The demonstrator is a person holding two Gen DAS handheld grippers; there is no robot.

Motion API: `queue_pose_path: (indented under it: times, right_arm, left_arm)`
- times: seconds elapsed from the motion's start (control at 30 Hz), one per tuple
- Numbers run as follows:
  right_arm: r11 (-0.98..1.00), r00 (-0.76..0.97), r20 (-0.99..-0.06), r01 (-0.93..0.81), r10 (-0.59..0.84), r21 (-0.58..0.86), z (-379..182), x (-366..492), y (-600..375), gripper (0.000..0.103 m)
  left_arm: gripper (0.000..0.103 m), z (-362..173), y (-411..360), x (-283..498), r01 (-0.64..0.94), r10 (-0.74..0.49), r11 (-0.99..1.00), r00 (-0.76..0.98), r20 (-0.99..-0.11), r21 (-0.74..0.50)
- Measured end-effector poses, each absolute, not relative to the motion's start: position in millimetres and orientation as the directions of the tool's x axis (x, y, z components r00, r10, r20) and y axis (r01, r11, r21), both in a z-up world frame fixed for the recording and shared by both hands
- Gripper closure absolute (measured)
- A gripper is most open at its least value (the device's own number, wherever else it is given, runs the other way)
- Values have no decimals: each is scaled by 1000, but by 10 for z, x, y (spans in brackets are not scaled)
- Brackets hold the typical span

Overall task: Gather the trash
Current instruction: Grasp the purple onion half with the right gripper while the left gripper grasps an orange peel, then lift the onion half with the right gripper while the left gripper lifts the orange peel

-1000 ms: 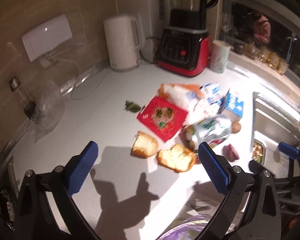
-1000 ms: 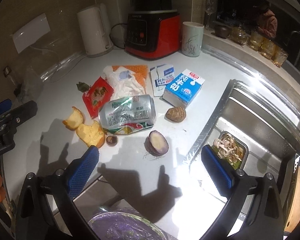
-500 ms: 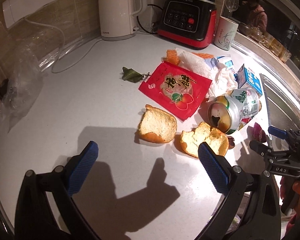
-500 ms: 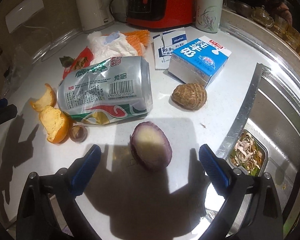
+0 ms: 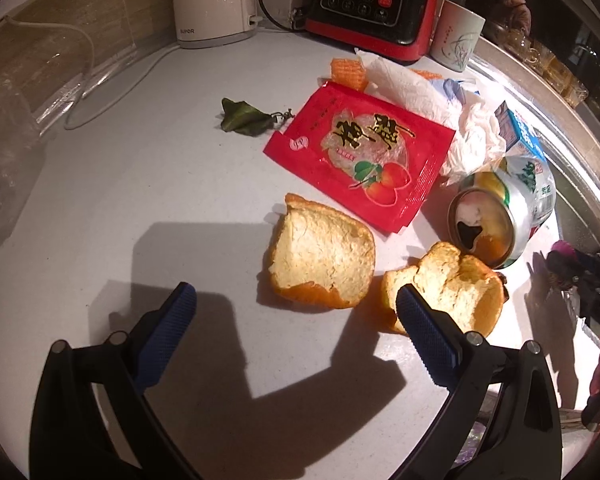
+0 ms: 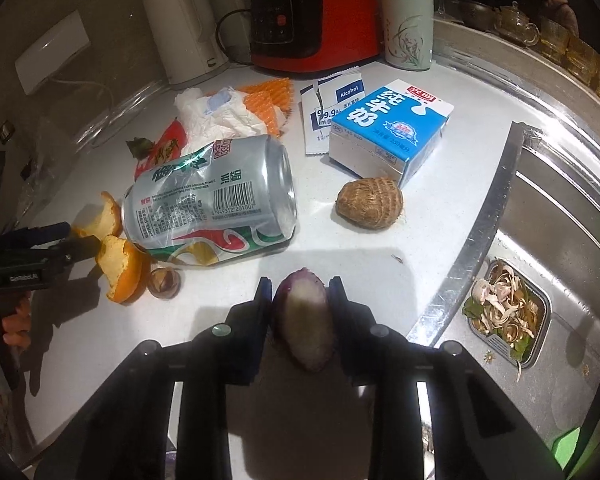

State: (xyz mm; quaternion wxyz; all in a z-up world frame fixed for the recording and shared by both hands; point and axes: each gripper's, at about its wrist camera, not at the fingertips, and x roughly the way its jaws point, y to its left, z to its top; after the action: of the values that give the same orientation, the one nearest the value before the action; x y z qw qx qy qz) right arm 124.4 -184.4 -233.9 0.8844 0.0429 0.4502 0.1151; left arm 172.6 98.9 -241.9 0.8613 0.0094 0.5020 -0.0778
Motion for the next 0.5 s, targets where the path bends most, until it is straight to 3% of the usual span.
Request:
queue_pose_path:
  times: [0.07, 0.17, 0.33, 0.5]
  right_arm:
    - [968, 572, -781, -162, 251, 193, -2290, 1192, -1874, 73]
    - [965, 577, -773, -164, 263, 205, -2220, 1114, -1883, 73]
    - [963, 578, -770, -164, 268, 213, -2182, 980, -1885, 73]
    - [963, 569, -777, -148, 269, 225, -2214, 891, -1891, 73]
  left_arm:
    - [8, -2450, 996, 1733, 144, -129, 987, 483, -866, -67]
    - [20, -2488, 1026, 1756, 153, -159, 983, 476, -865, -96]
    - [51, -2439, 1031, 1779, 203, -207, 972, 482, -852, -121]
    - [59, -2373, 1017, 1788, 229, -222, 966, 491, -843, -121]
